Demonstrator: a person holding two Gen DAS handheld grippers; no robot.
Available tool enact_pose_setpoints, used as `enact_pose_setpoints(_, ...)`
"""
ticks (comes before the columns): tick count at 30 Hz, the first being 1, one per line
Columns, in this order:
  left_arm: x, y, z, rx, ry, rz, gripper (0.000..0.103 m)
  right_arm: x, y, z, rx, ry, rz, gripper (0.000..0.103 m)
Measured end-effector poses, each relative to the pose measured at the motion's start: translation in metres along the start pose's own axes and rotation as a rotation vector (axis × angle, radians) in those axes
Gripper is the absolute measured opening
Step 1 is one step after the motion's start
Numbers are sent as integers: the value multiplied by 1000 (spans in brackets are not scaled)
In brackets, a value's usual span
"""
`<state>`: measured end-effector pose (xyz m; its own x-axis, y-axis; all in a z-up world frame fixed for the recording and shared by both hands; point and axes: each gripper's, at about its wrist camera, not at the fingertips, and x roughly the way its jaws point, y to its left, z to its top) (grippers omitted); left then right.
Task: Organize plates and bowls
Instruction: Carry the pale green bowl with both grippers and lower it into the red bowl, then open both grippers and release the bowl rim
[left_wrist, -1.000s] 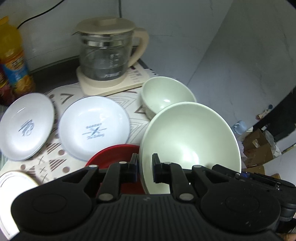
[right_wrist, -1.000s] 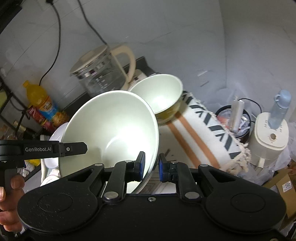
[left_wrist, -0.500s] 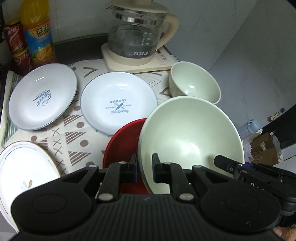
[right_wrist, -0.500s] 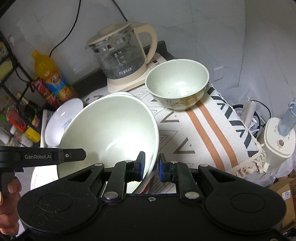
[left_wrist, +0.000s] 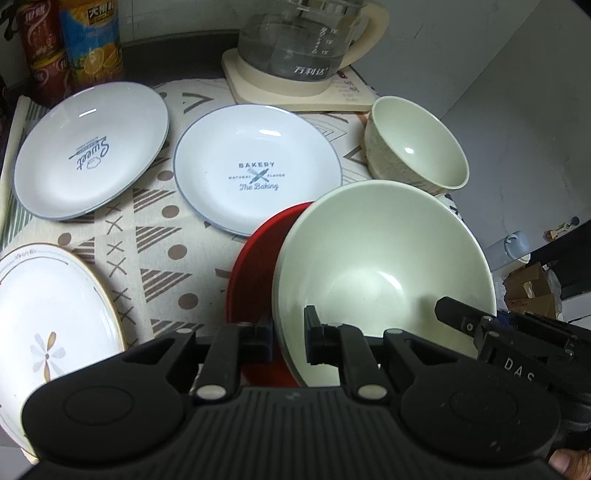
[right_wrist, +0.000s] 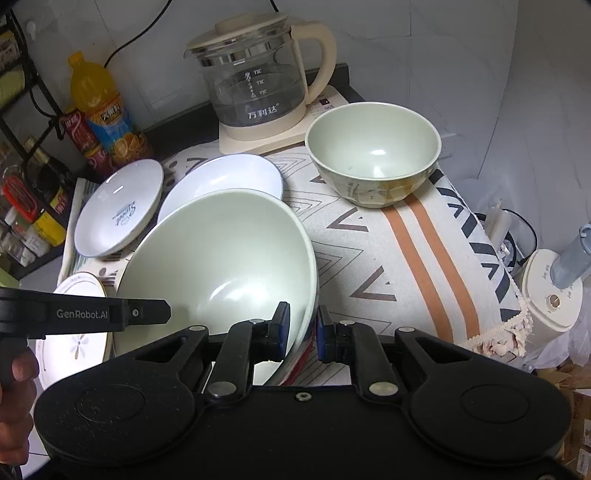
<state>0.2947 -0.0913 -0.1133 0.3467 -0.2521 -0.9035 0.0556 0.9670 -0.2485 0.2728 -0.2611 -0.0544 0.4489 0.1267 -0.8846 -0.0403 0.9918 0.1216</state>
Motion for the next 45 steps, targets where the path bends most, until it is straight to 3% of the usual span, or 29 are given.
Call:
enact_pose_setpoints(5,2,7,1,-22,10,-1,13,10,5,1,-5,25,-16,11)
enact_pose_setpoints(18,-22,15,16,-17,-63,20,17,20,21,15,-65,12,-59,8)
enact_pose_setpoints(21,-25,17,19,-19,-68,30,29,21,21,17,-67,22,-53,11)
enact_pose_setpoints(23,-27,17,21,-20,-75,36,42,20,21,19,-66,19,-51,20)
enact_pose_setpoints(30,-30,4,28,17,-95,41,60,11,11,20,-25,6,-13,24)
enact_pose_setpoints(33,-31,-4,31,32,-103,42,66,2,4,21,7,-14,7,34)
enact_pose_setpoints(35,-31,-9,33,45,-109,43,71,-3,-1,23,31,-30,18,48)
enact_pose_setpoints(41,-28,-24,40,67,-123,34,81,-15,-18,24,82,-73,17,66)
enact_pose_setpoints(45,-22,-35,46,85,-106,14,83,-18,-32,22,127,-88,0,81)
